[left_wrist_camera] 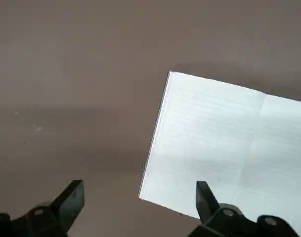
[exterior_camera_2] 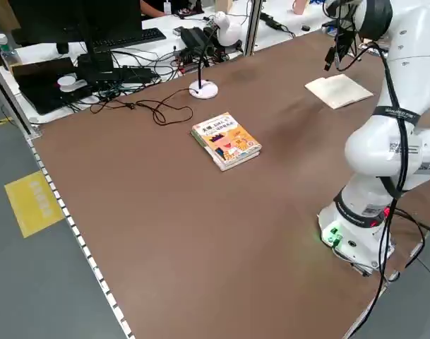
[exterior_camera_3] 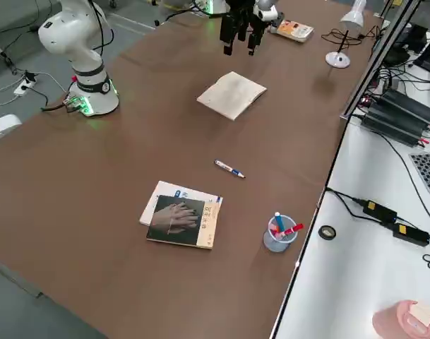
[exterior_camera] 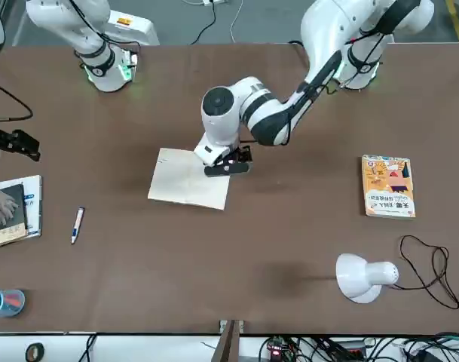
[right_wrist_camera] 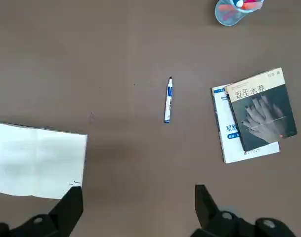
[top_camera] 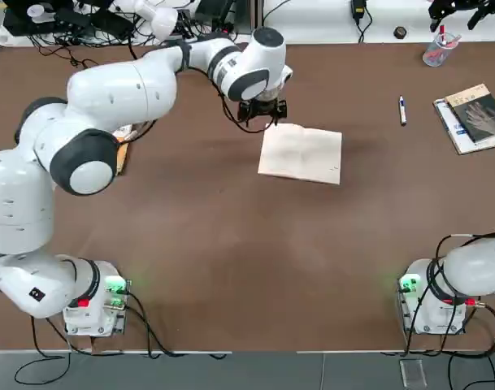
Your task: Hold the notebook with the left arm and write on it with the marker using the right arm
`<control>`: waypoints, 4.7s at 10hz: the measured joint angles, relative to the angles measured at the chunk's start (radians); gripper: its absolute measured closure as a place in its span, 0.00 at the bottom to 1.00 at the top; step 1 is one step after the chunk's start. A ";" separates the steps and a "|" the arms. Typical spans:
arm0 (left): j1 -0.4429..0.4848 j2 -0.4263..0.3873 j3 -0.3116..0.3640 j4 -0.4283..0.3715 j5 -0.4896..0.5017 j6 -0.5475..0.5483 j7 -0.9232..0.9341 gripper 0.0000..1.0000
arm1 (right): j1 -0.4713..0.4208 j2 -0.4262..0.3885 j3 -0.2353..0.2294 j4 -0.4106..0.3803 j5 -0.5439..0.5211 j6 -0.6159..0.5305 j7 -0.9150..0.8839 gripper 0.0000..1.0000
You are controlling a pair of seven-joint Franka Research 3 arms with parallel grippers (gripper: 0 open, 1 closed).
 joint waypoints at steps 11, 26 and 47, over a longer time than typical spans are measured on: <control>-0.014 0.154 0.007 0.001 0.051 0.176 0.000 0.00 | 0.000 0.000 0.000 0.000 0.000 -0.001 0.000 0.00; -0.022 0.214 0.036 0.001 0.079 0.267 0.001 0.00 | 0.001 0.000 0.001 0.000 0.000 -0.001 0.000 0.00; -0.025 0.244 0.041 0.003 0.103 0.306 0.001 0.00 | -0.131 0.090 0.059 -0.013 0.000 0.052 -0.270 0.00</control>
